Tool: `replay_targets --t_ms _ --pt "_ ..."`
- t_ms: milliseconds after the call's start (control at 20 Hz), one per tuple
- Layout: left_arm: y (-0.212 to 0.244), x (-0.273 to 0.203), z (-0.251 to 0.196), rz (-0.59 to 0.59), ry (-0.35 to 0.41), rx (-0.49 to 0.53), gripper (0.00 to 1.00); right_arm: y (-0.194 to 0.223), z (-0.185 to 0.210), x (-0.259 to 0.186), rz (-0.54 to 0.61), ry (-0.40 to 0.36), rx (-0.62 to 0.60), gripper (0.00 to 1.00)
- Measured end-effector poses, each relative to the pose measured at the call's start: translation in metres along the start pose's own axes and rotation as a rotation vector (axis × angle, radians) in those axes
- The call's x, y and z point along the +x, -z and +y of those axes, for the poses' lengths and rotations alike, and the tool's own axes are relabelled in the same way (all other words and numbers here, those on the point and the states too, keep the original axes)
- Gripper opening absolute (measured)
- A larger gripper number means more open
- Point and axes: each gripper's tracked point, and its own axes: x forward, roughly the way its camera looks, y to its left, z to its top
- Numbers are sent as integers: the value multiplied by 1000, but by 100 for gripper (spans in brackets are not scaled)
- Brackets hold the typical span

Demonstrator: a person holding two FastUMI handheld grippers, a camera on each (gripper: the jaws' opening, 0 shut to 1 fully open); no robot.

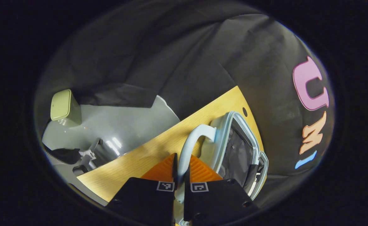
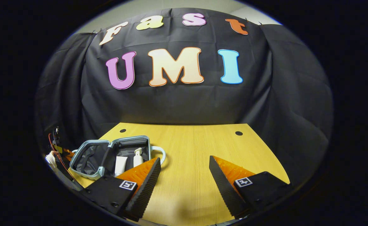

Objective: First open the suitcase, pack the skin care products into it, and then close the suitcase.

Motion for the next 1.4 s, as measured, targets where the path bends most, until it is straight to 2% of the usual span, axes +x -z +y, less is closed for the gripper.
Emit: replay_targets --t_ms 50,100,350,400,500,700,950,1200,1300,1400 --pt "-8 -11 -13 -17 27 14 8 -3 4 1 -6 -11 11 98" --pt "-18 -25 -30 -43 63 24 4 -5 9 1 -15 -27 29 97" --pt "-50 -103 -151 -144 284 119 0 -7 16 5 -39 -78 71 97" --pt "-46 -113 -179 -146 327 146 2 -10 14 4 -48 -83 75 97" --pt "-33 -127 -232 -143 407 207 2 -14 7 1 -63 -88 88 98" --pt "11 -131 -320 -127 508 342 3 -18 -23 -8 -84 -52 97 97" --pt "95 -120 -409 11 651 424 3 -24 -67 -25 -107 23 106 97" --pt "176 -76 -458 171 696 470 3 -15 -95 -36 -115 90 147 97" --pt "208 -51 -468 234 675 499 0 -9 -102 -40 -108 113 145 97" --pt "246 -23 -468 302 627 537 4 -6 -106 -39 -106 130 146 97"
